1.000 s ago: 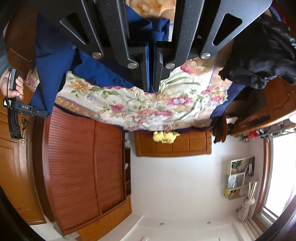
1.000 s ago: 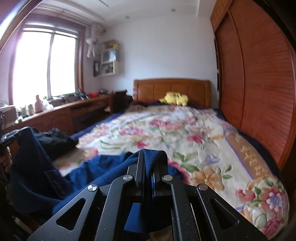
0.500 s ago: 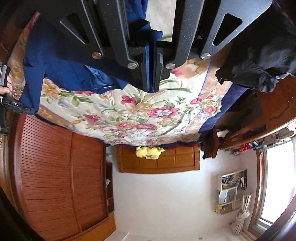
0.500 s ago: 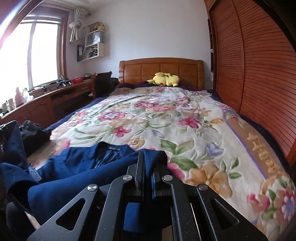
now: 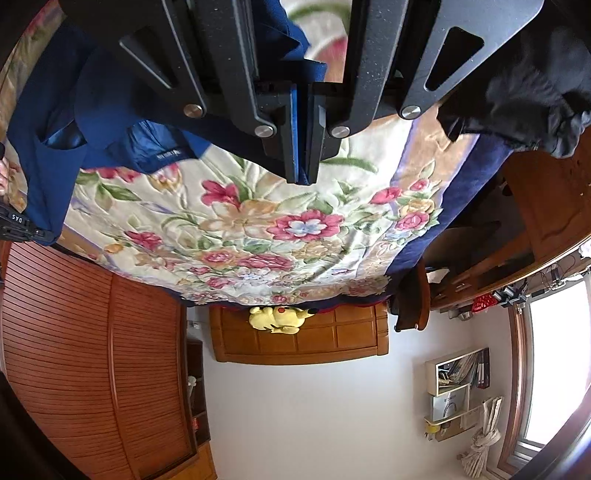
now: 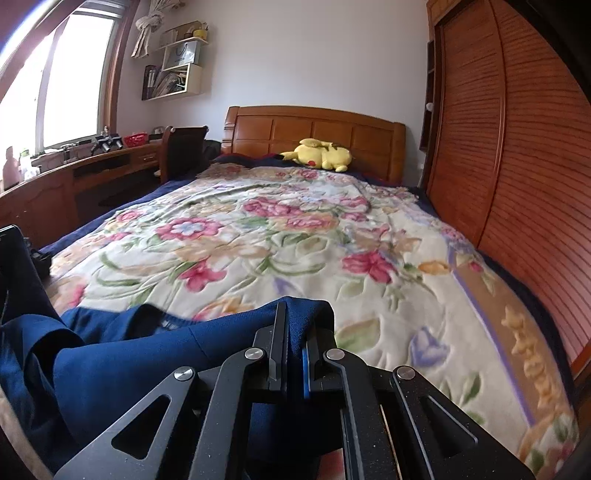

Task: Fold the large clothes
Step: 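Grasp the jacket hem with the left gripper while the right gripper grasps it too, then fold the hem up over the collar with both grippers and release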

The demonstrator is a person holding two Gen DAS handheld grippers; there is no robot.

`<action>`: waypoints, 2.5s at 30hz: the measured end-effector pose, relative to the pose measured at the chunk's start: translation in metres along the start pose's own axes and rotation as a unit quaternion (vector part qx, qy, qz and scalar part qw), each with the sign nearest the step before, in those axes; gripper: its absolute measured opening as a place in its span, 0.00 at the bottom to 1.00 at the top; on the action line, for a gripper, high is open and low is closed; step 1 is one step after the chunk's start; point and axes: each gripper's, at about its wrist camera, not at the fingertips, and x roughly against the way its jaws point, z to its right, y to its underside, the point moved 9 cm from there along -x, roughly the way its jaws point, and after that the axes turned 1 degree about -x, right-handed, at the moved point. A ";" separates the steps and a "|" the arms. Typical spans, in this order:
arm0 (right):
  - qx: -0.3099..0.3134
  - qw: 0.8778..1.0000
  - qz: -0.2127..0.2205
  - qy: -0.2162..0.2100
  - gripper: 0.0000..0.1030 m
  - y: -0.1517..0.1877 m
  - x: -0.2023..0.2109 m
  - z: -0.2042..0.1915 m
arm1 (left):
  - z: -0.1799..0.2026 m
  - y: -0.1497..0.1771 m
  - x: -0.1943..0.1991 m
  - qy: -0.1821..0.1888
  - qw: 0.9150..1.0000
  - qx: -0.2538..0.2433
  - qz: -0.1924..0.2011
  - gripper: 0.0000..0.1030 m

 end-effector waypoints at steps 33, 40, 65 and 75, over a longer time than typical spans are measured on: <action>0.066 0.984 -0.092 -0.134 0.54 0.034 -0.014 -0.149 | 0.064 0.079 0.033 0.110 0.991 0.010 -0.070 0.78; 0.117 0.960 -0.138 -0.214 0.54 0.069 -0.013 -0.216 | 0.058 0.111 0.040 0.112 0.990 0.026 -0.086 0.78; 0.146 0.983 -0.071 -0.087 0.10 -0.024 -0.100 -0.228 | 0.051 0.141 0.025 0.129 0.984 0.030 -0.122 0.78; 0.079 0.993 -0.078 -0.032 0.54 -0.036 -0.120 -0.192 | 0.048 0.140 0.028 0.124 0.984 0.029 -0.121 0.78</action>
